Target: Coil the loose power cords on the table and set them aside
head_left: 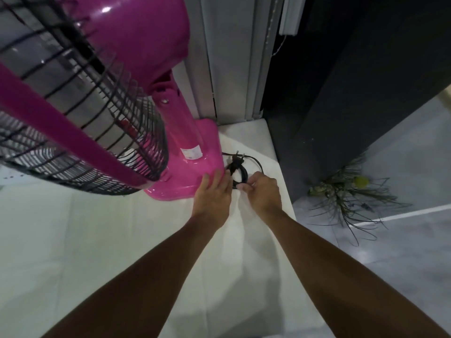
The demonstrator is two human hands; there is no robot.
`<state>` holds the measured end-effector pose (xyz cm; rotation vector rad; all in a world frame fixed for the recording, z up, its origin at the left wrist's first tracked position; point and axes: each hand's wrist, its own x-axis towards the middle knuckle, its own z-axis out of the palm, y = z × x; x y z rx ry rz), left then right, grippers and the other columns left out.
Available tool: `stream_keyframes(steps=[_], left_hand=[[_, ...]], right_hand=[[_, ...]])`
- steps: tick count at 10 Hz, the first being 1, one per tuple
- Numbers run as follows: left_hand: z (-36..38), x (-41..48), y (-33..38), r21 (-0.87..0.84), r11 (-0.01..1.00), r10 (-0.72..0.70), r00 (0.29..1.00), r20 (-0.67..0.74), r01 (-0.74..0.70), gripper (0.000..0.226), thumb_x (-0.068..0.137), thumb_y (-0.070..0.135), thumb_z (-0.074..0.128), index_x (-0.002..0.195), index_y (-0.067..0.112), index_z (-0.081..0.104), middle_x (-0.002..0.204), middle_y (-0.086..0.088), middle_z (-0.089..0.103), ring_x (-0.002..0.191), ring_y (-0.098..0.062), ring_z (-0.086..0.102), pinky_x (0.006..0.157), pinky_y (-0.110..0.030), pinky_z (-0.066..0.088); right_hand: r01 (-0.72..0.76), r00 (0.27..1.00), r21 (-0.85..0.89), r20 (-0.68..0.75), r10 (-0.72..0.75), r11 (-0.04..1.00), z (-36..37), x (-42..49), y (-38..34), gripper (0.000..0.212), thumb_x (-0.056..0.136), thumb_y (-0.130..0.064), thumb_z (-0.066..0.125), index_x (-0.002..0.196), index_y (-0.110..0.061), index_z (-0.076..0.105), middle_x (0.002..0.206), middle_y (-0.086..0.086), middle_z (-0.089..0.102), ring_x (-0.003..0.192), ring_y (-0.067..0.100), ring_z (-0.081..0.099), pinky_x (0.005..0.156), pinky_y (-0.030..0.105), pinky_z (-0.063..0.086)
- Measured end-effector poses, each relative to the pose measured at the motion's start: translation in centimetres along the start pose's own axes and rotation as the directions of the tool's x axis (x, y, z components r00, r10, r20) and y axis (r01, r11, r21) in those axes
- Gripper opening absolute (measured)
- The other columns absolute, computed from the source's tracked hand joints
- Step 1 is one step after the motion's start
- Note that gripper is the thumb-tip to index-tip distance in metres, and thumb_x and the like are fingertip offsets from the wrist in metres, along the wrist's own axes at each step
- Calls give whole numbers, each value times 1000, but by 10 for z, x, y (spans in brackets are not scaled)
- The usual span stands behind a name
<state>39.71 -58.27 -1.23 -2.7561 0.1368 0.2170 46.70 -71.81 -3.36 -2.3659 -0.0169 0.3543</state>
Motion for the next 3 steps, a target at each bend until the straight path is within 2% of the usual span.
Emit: stream_keyframes(steps=[1,2,3], left_hand=[[-4,1,3,17,1000,-14,994,106,12,74,91,33,43,157,11,15,166,-8,12,144,-38,16,113,-58,12],[-12,-6,-1,-64,998,7,990,140,2,77,93,29,43,158,10,7,167,-8,-2,149,-37,7,118,-56,8],[-13,-29,-11,-138,990,46,996,82,-35,76,95,23,39,156,4,0,167,-15,-7,153,-33,-3,122,-49,3]], right_hand=[[11,1000,29,-16,-10,1000,0,-8,-1,24,84,-38,79,89,-18,65,78,-6,62,75,16,60,69,27,46],[47,998,76,-49,-43,996,1,-23,-1,21,88,-33,74,98,-17,65,88,-6,64,81,13,60,72,24,46],[113,988,83,-115,-104,990,4,-52,-2,26,96,-27,63,119,-16,60,110,3,62,93,14,59,80,22,46]])
